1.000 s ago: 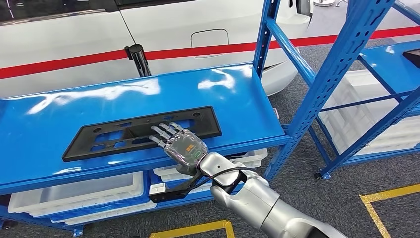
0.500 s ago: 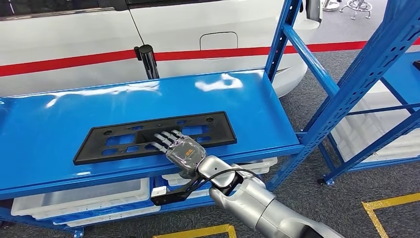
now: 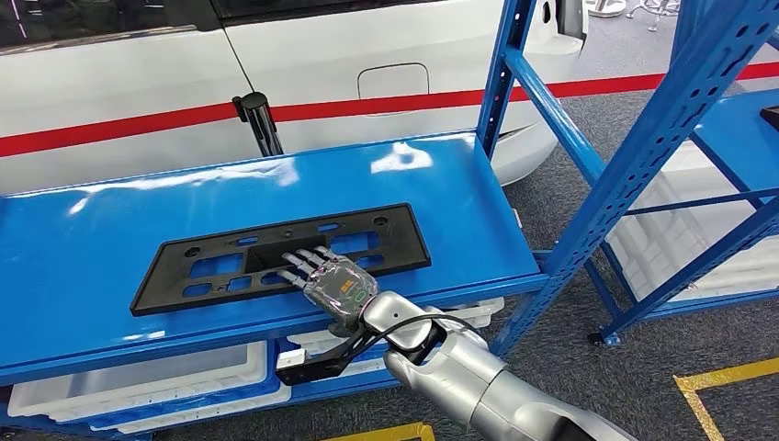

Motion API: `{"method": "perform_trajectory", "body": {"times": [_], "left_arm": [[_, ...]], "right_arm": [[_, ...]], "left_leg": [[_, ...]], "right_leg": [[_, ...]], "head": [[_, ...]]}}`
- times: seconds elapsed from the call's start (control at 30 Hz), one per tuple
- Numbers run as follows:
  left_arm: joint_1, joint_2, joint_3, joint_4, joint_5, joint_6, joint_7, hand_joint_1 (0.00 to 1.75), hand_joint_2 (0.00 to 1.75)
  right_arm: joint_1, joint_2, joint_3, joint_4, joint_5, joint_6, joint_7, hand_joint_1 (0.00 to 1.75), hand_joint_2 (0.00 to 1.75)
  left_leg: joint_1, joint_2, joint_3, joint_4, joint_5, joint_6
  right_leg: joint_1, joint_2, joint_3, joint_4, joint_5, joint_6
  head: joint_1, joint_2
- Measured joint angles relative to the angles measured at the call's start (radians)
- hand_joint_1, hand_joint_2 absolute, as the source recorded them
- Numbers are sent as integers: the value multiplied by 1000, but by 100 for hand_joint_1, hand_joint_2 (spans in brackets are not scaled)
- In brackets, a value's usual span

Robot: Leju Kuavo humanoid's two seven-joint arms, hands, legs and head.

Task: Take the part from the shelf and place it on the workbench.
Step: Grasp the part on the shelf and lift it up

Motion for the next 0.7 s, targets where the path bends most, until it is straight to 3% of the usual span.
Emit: {"method": "perform_trajectory", "body": {"times": [0.07,0.1,0.17,0.23,0.3,0.4,0.53,0.7], "left_arm": [[-1,1,0,0,1,0,-1,0,0],[-1,2,1,0,5,-2,-6,0,0],[-1,3,8,0,20,-12,-33,0,0],[0,3,21,0,34,-26,-76,0,0],[-1,3,31,0,40,-34,-124,0,0],[-2,3,50,0,62,-41,-212,0,0],[-7,2,91,-1,94,-23,-320,0,0],[-13,2,112,-2,83,-12,-360,0,0]], "right_arm": [[0,1,0,0,0,0,0,126,175],[0,1,0,1,0,-2,3,168,175],[0,-1,-2,0,-1,-6,10,160,175],[1,-8,-10,-3,-3,-8,18,144,175],[3,-20,-21,-11,-3,-5,21,144,175],[8,-35,-40,-28,2,6,25,147,175],[10,-47,-65,-38,10,15,23,146,175],[11,-55,-81,-42,12,12,13,144,175]], "left_leg": [[-4,1,51,-109,40,10],[-8,2,60,-126,39,15],[-12,5,64,-133,40,28],[-13,9,74,-148,48,22],[-17,11,74,-155,56,15],[-23,11,65,-154,61,29],[-26,6,55,-154,67,34],[-26,3,51,-154,73,35]], "right_leg": [[5,3,4,0,-5,8],[6,4,5,-1,-6,13],[6,8,7,-7,-5,24],[9,8,13,-20,2,26],[11,6,15,-29,10,23],[7,6,4,-30,17,30],[4,2,-6,-31,20,33],[4,-1,-9,-31,25,32]], "head": [[1,0],[1,0],[1,0],[5,0],[10,0],[11,0],[11,0],[11,0]]}}
